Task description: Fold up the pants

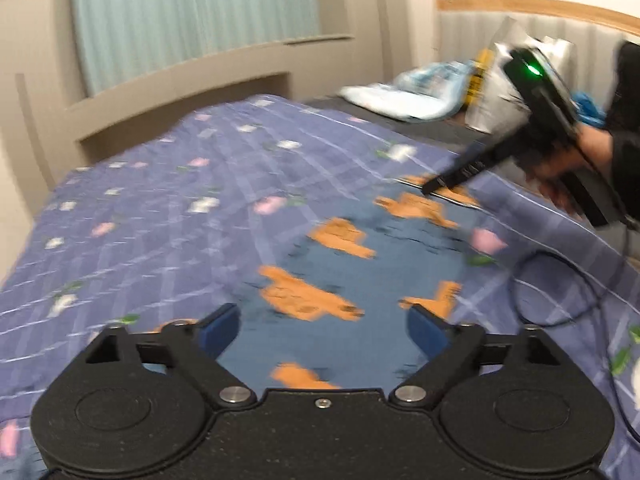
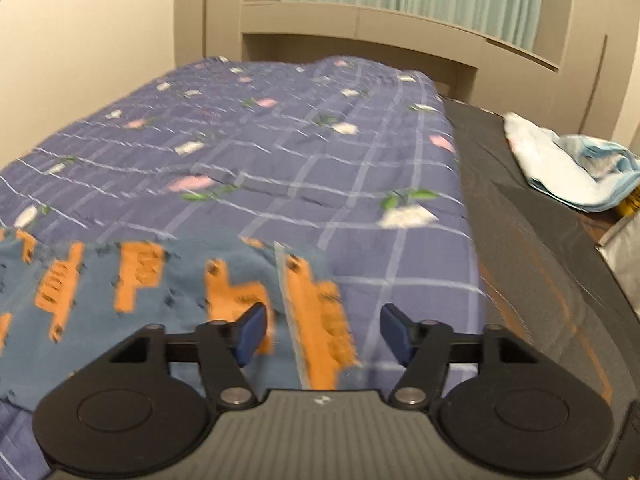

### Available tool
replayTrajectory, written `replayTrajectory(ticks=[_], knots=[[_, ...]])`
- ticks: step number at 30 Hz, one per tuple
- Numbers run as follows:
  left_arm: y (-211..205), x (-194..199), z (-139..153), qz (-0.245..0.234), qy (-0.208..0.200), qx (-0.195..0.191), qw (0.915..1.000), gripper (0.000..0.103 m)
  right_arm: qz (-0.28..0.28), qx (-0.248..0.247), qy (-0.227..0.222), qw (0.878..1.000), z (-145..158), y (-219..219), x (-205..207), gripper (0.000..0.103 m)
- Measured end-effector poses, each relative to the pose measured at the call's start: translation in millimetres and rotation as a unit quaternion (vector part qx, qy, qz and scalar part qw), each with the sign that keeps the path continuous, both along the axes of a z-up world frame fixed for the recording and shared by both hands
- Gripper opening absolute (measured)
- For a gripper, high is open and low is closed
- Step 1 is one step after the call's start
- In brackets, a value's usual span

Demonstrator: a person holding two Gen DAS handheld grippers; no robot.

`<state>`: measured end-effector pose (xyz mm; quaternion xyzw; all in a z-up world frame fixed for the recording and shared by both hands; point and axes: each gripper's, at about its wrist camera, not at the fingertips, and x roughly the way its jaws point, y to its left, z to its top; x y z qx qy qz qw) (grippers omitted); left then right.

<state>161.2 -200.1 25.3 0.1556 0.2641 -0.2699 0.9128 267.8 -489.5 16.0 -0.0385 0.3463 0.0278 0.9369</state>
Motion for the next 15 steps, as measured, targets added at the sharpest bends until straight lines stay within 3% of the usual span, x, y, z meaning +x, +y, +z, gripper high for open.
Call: replayTrajectory(ticks=[2,4,11,15], knots=[[17.3,1.2,5.6,0.036,-0.016,0.003,0.9992,0.102,0.023,0.019,-0.01,1.0,1.3,16.5,4.2,0.096],[36.4,2.4,7.1,0.071,-0.027,0.013,0.997,0.102,0.054,0.037,-0.019,0.998,3.3,38.3,8.8,0.101],[133.5,7.7,14.6,0.217,-0.026,0.033,0.9752,0.102,0.162,0.069,-0.023,0.984,3.7,128.7,32.1,0.103],[192.5,4.4,13.9,0.288,-0.026,0.053,0.9558,0.102,0.219,0.071,-0.019,0.973,-1.4,181.3,42.6,0.103]])
